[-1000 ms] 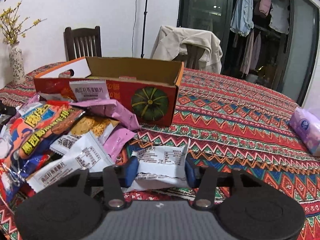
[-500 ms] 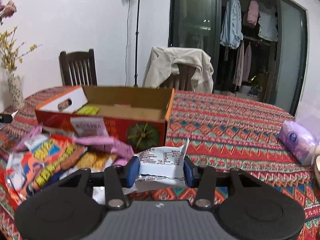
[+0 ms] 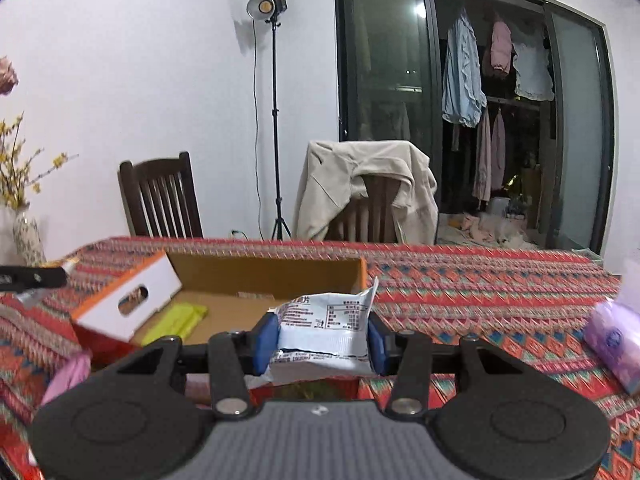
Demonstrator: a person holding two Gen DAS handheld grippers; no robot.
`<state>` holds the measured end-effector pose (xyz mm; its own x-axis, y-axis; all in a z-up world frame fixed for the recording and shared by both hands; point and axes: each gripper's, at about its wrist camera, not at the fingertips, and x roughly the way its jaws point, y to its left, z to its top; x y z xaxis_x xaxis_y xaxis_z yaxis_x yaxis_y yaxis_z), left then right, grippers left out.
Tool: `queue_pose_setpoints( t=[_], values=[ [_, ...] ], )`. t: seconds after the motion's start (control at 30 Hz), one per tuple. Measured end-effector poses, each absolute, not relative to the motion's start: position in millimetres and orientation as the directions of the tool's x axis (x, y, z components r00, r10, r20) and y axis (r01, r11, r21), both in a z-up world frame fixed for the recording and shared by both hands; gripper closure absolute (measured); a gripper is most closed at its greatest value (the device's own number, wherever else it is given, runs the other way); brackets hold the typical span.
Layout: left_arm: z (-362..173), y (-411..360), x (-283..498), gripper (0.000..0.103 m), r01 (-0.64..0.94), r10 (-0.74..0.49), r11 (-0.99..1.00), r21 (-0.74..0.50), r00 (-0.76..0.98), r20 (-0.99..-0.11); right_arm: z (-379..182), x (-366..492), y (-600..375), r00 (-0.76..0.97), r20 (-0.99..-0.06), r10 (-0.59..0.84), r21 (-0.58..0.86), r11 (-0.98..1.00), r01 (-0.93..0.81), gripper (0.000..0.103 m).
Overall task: Organize snacks
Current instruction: 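Lower the cracker packet into the box with the left tool while the right tool drops the white packet in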
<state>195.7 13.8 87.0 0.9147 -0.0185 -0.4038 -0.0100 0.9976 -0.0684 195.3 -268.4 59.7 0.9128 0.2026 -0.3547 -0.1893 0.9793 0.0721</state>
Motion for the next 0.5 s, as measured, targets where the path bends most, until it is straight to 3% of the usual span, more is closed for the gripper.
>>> queue_pose_setpoints(
  t=[0.5],
  values=[
    [73.0,-15.5,284.7,0.055,0.006,-0.029,0.998,-0.058,0.915,-0.403,46.8,287.0,-235.0,0.896,-0.379,0.233,0.111,0.972,-0.206,0.057]
  ],
)
